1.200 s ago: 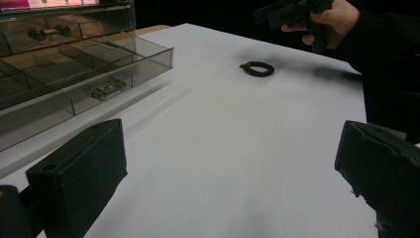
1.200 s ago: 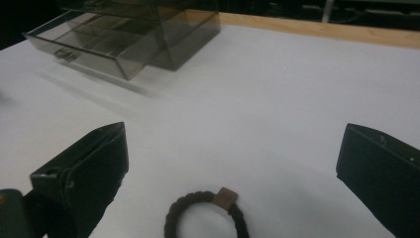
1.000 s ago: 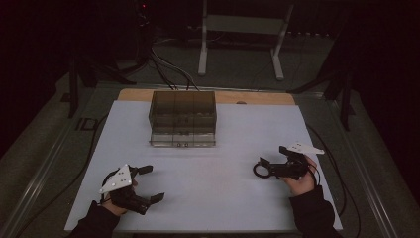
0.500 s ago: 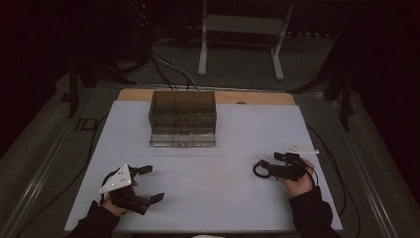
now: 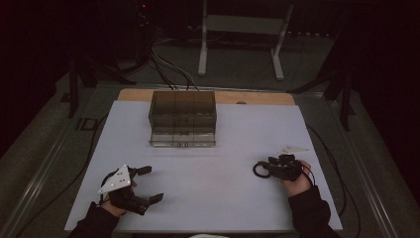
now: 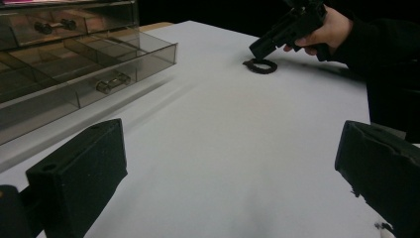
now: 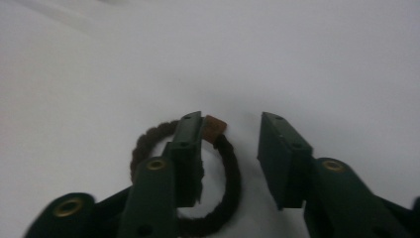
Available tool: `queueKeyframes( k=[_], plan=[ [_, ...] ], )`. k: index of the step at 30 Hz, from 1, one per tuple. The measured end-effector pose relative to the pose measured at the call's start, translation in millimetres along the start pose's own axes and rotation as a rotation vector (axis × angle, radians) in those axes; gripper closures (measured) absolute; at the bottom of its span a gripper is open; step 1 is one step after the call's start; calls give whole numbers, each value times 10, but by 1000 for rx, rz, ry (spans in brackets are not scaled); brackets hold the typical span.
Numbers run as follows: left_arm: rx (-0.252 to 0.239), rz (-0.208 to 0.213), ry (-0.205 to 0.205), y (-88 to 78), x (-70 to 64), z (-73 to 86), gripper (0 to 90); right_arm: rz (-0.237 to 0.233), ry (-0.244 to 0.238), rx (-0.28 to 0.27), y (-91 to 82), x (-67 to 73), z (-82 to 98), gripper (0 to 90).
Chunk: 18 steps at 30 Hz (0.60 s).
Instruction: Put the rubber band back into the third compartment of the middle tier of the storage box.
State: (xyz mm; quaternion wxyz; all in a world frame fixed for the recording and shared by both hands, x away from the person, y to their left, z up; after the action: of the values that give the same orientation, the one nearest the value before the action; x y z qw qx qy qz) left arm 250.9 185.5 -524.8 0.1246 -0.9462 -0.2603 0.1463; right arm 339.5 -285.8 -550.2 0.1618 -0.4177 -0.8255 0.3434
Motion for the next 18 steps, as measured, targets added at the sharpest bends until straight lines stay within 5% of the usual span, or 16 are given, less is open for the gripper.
queueKeyframes(
  k=[18],
  plan=[
    [7,-5,7,-12,-6,8,3,23,-44,72,52,7,10,827]
  ],
)
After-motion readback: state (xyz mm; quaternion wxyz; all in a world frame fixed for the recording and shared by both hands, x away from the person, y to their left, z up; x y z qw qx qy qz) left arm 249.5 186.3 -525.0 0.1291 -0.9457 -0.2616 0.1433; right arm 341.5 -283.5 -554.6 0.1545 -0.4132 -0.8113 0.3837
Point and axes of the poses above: each handheld gripper's, and its own axes: y roughly forward along the jaws, z roughly out of its underside, x roughly to its left, the point moved 3 cm from there along y, roughly forward along the jaws, and after that the axes turned 7 degrees about -y, right-handed, at the moved point
